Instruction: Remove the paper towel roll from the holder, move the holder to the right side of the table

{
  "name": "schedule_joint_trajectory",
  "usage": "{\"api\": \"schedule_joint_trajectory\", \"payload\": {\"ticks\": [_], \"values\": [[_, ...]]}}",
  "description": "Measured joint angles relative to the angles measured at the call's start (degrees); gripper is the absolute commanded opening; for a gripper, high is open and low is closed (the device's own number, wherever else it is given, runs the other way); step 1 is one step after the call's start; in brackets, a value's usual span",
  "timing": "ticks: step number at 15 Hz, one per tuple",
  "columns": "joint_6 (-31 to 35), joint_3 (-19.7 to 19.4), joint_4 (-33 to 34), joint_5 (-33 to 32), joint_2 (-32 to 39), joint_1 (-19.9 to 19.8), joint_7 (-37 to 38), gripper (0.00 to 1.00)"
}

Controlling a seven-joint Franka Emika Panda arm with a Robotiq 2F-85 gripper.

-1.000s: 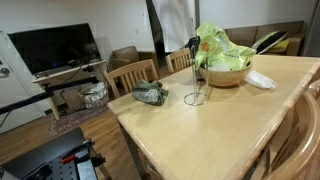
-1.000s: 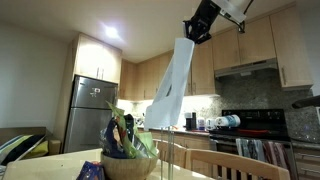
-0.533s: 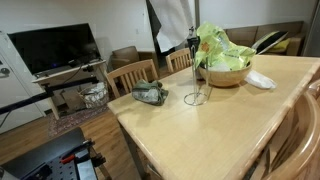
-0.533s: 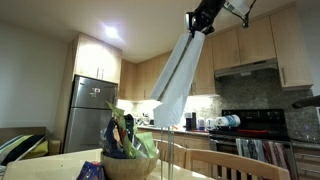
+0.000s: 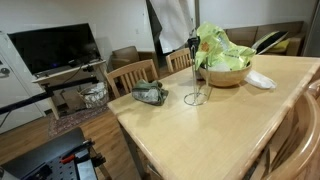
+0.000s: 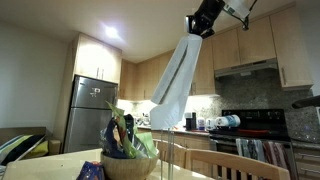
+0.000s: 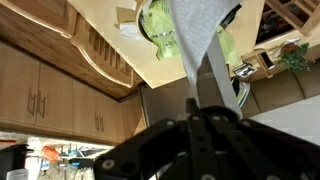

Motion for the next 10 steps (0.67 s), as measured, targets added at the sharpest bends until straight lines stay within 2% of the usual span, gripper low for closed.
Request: {"api": "schedule_joint_trajectory", "payload": {"ticks": [10], "values": [[0.12, 6.07, -0.68, 1.57, -0.17, 1.97, -5.59, 0.00]]}}
